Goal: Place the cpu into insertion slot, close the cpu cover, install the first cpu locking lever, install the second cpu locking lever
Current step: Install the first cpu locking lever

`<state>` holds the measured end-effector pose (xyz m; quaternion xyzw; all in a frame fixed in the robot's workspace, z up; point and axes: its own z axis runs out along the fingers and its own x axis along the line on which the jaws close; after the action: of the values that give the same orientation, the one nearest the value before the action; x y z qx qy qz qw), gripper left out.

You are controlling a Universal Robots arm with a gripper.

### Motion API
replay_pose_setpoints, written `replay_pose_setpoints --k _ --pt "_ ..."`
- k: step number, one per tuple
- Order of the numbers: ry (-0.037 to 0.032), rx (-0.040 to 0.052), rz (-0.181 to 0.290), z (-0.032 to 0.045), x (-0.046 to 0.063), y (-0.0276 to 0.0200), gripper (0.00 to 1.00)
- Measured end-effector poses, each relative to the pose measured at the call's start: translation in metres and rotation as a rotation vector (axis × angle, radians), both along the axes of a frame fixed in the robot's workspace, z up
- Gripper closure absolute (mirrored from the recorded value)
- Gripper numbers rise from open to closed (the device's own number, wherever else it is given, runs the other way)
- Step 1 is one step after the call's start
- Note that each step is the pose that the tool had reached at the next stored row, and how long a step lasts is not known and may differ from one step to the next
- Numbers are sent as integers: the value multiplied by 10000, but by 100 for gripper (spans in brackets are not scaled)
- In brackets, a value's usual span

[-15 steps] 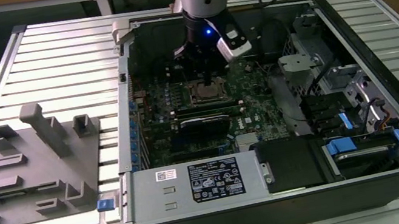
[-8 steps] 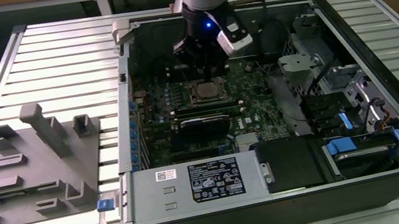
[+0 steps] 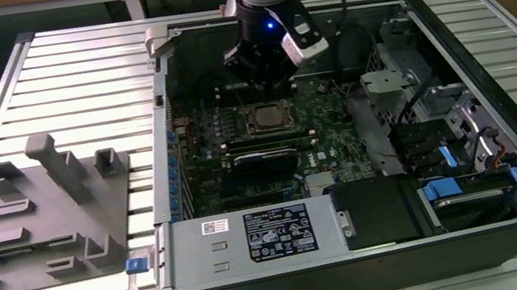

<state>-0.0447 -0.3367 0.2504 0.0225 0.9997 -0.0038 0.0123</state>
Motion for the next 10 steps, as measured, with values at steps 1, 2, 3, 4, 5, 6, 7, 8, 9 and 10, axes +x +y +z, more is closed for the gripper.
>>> replay_pose_setpoints --k 1,2,3,4,5,6,7,8,9,10 --pt "0 0 0 0 0 0 90" --pt "0 0 0 0 0 0 90" --pt "0 -1 -1 1 0 0 90" --pt "1 -2 0 1 -4 0 90" --pt "1 -2 0 1 -16 0 90" --pt "1 -3 -1 1 -41 -1 90" --pt "-6 -3 -1 0 -70 0 90" --pt "-17 -2 1 -1 -106 0 90" --pt "-32 -2 0 -1 -145 0 90" --pt "-47 -2 -1 -1 -183 0 90"
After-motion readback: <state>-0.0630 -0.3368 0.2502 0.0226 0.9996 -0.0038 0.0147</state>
